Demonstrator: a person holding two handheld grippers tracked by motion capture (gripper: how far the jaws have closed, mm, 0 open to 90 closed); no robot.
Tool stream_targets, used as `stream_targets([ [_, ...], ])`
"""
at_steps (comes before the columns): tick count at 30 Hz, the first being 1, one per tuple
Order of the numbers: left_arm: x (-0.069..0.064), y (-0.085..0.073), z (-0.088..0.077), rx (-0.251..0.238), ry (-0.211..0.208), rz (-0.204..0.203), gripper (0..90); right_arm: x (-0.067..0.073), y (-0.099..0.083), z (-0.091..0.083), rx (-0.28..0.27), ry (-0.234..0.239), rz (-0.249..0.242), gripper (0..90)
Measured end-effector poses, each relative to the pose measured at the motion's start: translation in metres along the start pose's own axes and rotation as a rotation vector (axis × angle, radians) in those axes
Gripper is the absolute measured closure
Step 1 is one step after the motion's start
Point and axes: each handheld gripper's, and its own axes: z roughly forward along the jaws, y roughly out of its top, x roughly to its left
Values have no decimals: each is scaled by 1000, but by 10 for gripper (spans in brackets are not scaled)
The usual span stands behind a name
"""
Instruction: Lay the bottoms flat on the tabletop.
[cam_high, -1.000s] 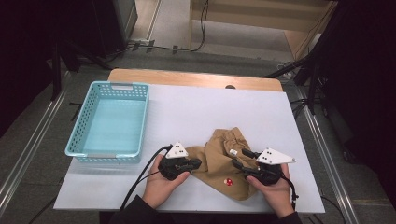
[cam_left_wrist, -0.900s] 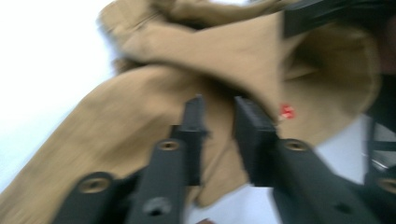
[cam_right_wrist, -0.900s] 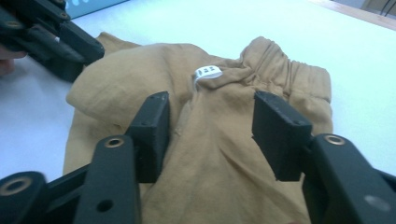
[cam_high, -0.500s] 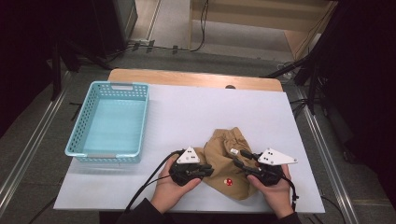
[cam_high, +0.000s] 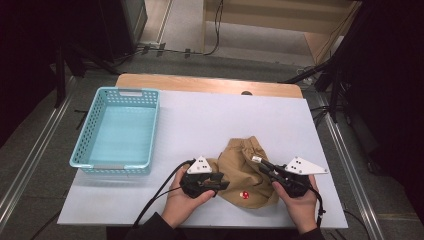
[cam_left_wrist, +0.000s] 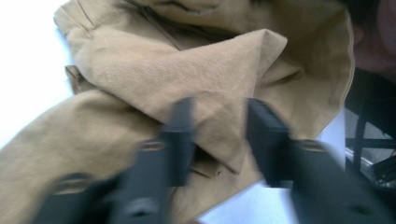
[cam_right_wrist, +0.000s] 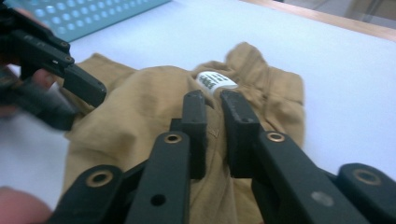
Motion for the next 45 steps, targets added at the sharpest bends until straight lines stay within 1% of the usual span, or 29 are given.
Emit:
stream_targets([
  [2, -4, 0, 7, 31, 35, 5, 393, -3, -1, -1, 3, -17, 13, 811],
  [3, -5, 0, 12, 55, 58, -10, 385, -5, -1, -3, 7, -40, 21, 825],
  [4, -5, 0, 12, 55, 58, -10, 385, -5, -1, -3, 7, -40, 21, 825],
  [5, -5, 0, 13, 60, 60, -16, 407, -7, -2, -6, 6, -66, 23, 835],
  [6, -5, 0, 13, 58, 73, -17, 487, -9, -2, -7, 4, -78, 29, 838],
  [7, -5, 1, 13, 58, 87, -12, 487, -9, -2, -7, 4, -78, 29, 838],
  [8, -5, 1, 14, 55, 79, -17, 579, -11, -2, -9, 3, -89, 37, 841],
  [9, -4, 1, 13, 51, 69, -18, 749, -17, -4, -13, 3, -109, 50, 843],
  [10, -4, 1, 13, 46, 61, -17, 749, -17, -4, -13, 3, -109, 50, 843],
  [11, -4, 3, 11, 45, 57, -5, 838, -23, -6, -18, 0, -125, 66, 845],
  [12, -4, 3, 11, 45, 57, -5, 849, -23, -6, -18, 0, -125, 66, 845],
  [16, -4, 7, 0, -6, 42, 12, 855, -35, -10, -26, -13, -157, 96, 846],
  [17, -3, 10, -9, -38, 40, 16, 855, -40, -12, -29, -22, -172, 112, 846],
  [20, -2, 12, -18, -67, 37, 17, 855, -45, -13, -32, -33, -179, 122, 846],
  [22, 1, 15, -31, -100, 23, 14, 854, -49, -14, -37, -44, -200, 135, 846],
  [24, 1, 16, -36, -113, 19, 18, 854, -51, -14, -38, -49, -203, 134, 846],
  [25, 1, 19, -45, -134, 16, 25, 855, -53, -15, -40, -55, -214, 140, 846],
  [26, 1, 19, -45, -134, 16, 25, 854, -53, -15, -40, -55, -214, 140, 846],
  [28, 3, 22, -54, -160, -14, 18, 854, -55, -17, -42, -54, -223, 148, 846],
  [29, 4, 24, -57, -174, -45, 4, 854, -56, -17, -43, -55, -223, 152, 846],
  [30, 7, 25, -59, -182, -115, -27, 853, -57, -18, -43, -54, -227, 152, 846],
  [31, 8, 25, -59, -190, -150, -47, 853, -58, -18, -43, -55, -232, 156, 846],
  [36, 6, 21, -48, -139, 27, 19, 845, -64, -24, -41, -24, -265, 173, 840],
  [38, 6, 18, -42, -121, 61, 36, 840, -65, -26, -38, 2, -270, 182, 793],
  [39, 6, 17, -40, -115, 78, 45, 824, -62, -24, -37, 1, -276, 170, 658],
  [40, 6, 16, -38, -110, 91, 48, 823, -58, -22, -37, -12, -287, 160, 602],
  [41, 7, 16, -37, -106, 97, 48, 823, -58, -22, -37, -12, -287, 160, 602],
  [44, 8, 14, -32, -96, 112, 47, 823, -45, -9, -37, -53, -269, 125, 490],
  [45, 9, 13, -31, -93, 117, 49, 823, -32, -1, -34, -63, -228, 92, 469],
])
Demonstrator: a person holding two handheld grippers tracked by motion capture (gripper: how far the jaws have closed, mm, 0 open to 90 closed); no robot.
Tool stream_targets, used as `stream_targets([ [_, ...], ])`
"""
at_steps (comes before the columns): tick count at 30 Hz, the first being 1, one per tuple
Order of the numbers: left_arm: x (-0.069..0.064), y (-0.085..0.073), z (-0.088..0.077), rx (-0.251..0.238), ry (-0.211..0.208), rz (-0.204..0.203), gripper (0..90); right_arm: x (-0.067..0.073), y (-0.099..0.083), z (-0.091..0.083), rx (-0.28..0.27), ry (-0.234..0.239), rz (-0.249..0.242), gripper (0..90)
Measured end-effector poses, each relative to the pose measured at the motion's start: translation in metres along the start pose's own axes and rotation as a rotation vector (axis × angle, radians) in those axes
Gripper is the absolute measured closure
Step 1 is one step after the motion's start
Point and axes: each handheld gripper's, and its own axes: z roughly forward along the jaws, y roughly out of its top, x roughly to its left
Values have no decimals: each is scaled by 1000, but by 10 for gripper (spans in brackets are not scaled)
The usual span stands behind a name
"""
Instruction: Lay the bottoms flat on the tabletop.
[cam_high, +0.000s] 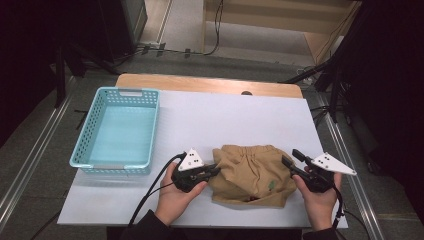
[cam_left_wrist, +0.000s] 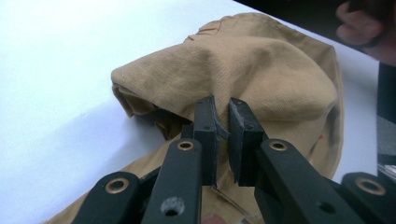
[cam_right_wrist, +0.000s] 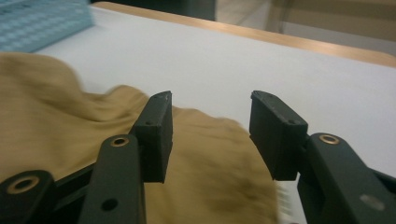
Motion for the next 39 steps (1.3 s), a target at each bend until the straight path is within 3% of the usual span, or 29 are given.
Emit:
stream_targets([
  [1, 0, 0, 0, 2, 4, -1, 823, 0, 0, 0, 0, 0, 0, 469],
  [3, 0, 0, 0, -2, 8, -5, 819, 15, 5, 3, 2, 55, -20, 451],
  [4, 0, 0, 0, -4, 10, -7, 817, 22, 6, 6, 3, 92, -23, 445],
  [5, 0, 0, -1, -7, 14, -9, 811, 38, 7, 13, 13, 163, -34, 428],
  [6, 0, 1, -2, -12, 15, -15, 811, 47, 7, 16, 18, 194, -47, 415],
  [7, 1, 1, -3, -16, 19, -17, 811, 47, 7, 16, 18, 194, -47, 415],
  [9, 1, 2, -5, -23, 24, -17, 813, 66, 8, 22, 28, 261, -84, 384],
  [10, 1, 2, -5, -27, 29, -17, 816, 82, 7, 28, 37, 324, -122, 361],
  [11, 1, 2, -5, -27, 29, -17, 817, 82, 7, 28, 37, 324, -122, 361],
  [13, 1, 2, -6, -30, 32, -15, 821, 99, 3, 37, 67, 350, -175, 410],
  [16, 2, 2, -7, -33, 26, -17, 820, 101, -2, 44, 109, 343, -173, 723],
  [17, 2, 2, -7, -33, 26, -17, 813, 101, -2, 44, 109, 343, -173, 723],
  [19, 2, 1, -8, -38, 12, -20, 794, 97, -2, 46, 115, 332, -157, 852],
  [21, 2, 0, -8, -44, -25, -18, 694, 90, 0, 44, 105, 307, -127, 865],
  [23, 1, -1, -8, -42, -33, 10, 574, 81, 4, 38, 75, 272, -98, 866],
  [25, -1, -3, -6, -33, -35, 31, 545, 78, 5, 36, 64, 263, -93, 866],
  [28, -6, -6, -1, -4, -74, 70, 509, 69, 8, 31, 38, 235, -65, 866],
  [31, -11, -8, 6, 31, -95, 93, 423, 59, 9, 28, 13, 216, -29, 866],
  [33, -13, -10, 11, 58, -89, 95, 379, 53, 12, 25, -3, 204, -11, 866],
  [37, -12, -13, 19, 131, 0, 107, 373, 49, 14, 24, -11, 198, -12, 866],
  [39, -11, -15, 21, 150, 14, 98, 478, 46, 16, 23, -14, 193, -7, 866],
])
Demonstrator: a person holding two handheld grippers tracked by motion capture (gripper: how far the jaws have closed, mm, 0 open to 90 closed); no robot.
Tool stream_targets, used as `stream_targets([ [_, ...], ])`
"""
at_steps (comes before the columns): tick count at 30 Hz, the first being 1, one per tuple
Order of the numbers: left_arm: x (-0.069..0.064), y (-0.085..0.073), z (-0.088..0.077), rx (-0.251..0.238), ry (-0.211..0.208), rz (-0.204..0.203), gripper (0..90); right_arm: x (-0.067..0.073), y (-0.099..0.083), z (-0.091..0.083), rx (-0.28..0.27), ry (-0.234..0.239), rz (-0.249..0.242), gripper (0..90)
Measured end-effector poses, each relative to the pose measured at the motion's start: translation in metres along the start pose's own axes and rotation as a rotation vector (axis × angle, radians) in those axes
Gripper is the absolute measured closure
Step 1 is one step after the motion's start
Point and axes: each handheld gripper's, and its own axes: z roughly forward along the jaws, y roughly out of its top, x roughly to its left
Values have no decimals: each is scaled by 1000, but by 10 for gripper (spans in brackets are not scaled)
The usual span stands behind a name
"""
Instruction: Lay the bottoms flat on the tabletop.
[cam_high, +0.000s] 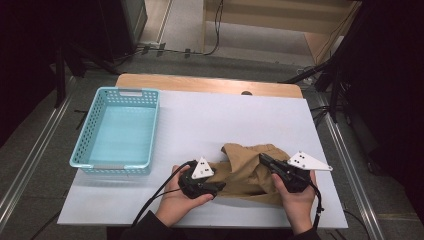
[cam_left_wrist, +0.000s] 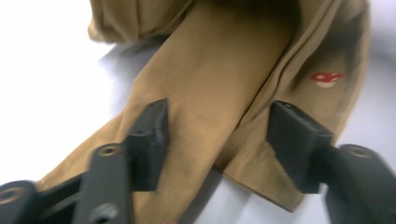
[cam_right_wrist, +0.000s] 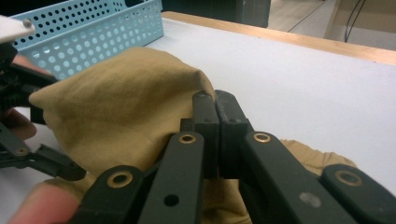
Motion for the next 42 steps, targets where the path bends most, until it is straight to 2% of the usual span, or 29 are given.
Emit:
stream_targets([
  [1, 0, 0, 0, 0, 0, 0, 549, 0, 0, 0, 0, 0, 0, 866],
  [2, -1, 0, -1, -3, -9, 7, 549, -1, 1, 0, -3, 0, 2, 866],
  [4, -1, 1, -5, -18, -57, 0, 855, -3, 6, 1, -3, 8, -7, 866],
  [5, -2, 2, -8, -25, -52, 3, 855, -3, 6, 1, -3, 8, -7, 866],
  [6, -3, 3, -11, -34, -50, 6, 894, -3, 7, 1, -6, 10, -7, 866],
  [8, -6, 5, -17, -64, -80, 8, 896, -3, 10, 2, -7, 6, -14, 866],
  [13, -17, 8, -27, -88, -132, 30, 898, -3, 15, 10, -4, 2, -18, 866],
  [14, -18, 8, -27, -98, -156, 34, 897, -2, 15, 13, 0, 0, -19, 866],
  [15, -20, 9, -27, -94, -151, 43, 897, -2, 14, 15, 5, -1, -25, 866],
  [16, -21, 9, -27, -79, -119, 59, 896, -2, 14, 17, 10, -3, -25, 866],
  [17, -21, 7, -24, -70, -66, 69, 881, -2, 13, 18, 12, -5, -27, 866],
  [19, -18, 4, -19, -52, 20, 66, 678, -5, 13, 17, 12, -14, -20, 866],
  [21, -11, -1, -13, -49, 32, 34, 546, -9, 13, 14, 2, -24, -10, 866],
  [23, -6, -5, -5, -15, 56, 13, 372, -16, 12, 11, -2, -35, 7, 866],
  [25, -2, -8, 0, -10, 103, 11, 357, -17, 11, 11, 0, -36, 12, 866],
  [26, 0, -8, 1, -12, 121, -3, 346, -18, 11, 12, 1, -36, 11, 866],
  [27, 4, -8, 3, -9, 128, -28, 403, -19, 10, 13, 5, -36, 13, 866],
  [29, 5, -8, 4, -3, 124, -33, 431, -19, 10, 13, 6, -38, 14, 866],
  [31, 6, -9, 6, 17, 111, -37, 552, -19, 10, 14, 7, -37, 15, 866],
  [34, 8, -9, 9, 66, 90, -41, 677, -19, 9, 14, 8, -35, 13, 866],
  [35, 8, -9, 9, 68, 90, -40, 734, -18, 9, 14, 11, -38, 16, 866],
  [36, 8, -9, 9, 72, 95, -41, 734, -18, 9, 14, 11, -38, 16, 866],
  [38, 9, -9, 10, 70, 90, -53, 843, -17, 9, 15, 10, -38, 11, 866],
  [42, 8, -9, 9, 71, 92, -40, 891, -17, 10, 15, 9, -40, 6, 866],
])
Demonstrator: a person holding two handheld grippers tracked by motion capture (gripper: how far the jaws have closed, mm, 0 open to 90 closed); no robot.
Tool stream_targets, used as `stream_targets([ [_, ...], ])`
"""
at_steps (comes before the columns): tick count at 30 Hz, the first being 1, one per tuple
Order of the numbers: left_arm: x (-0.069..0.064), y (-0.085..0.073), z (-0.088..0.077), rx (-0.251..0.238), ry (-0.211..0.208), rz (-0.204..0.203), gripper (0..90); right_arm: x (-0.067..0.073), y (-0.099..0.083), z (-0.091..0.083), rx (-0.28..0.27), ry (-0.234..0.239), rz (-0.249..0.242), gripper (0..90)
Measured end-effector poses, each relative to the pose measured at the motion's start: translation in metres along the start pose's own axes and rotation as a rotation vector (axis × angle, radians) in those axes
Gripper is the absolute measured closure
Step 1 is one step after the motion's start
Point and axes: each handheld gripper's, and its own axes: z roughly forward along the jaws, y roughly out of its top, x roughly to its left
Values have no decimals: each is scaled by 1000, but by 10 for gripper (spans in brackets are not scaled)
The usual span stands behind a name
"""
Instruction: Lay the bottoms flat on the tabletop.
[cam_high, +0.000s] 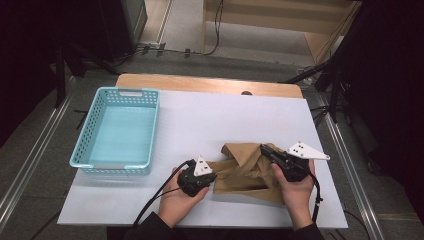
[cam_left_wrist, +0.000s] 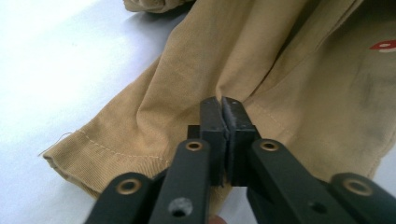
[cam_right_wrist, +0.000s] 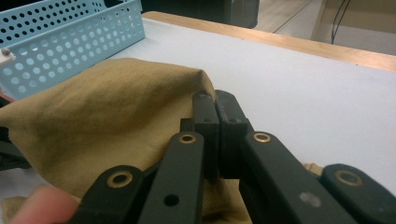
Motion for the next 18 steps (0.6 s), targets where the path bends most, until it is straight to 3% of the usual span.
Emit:
stream_targets([
  [2, -2, 0, -2, -3, -4, 9, 894, 0, 0, 0, 0, 0, 0, 866],
  [4, -3, 0, -6, -13, -35, 8, 896, -1, 0, -1, -1, -2, 4, 866],
  [6, -8, 1, -13, -26, -73, 32, 897, -2, -1, -1, -3, -1, 3, 866],
  [12, -27, 9, -30, -66, -265, 71, 896, -4, -1, -2, -11, -4, 7, 866],
  [15, -36, 10, -30, -91, -400, 85, 896, -3, -1, -2, -10, -1, -1, 866],
  [16, -40, 11, -30, -90, -422, 96, 896, -2, -1, -2, -9, -1, -3, 866],
  [18, -44, 11, -30, -76, -412, 134, 895, -1, -1, -1, -10, 1, -7, 866],
])
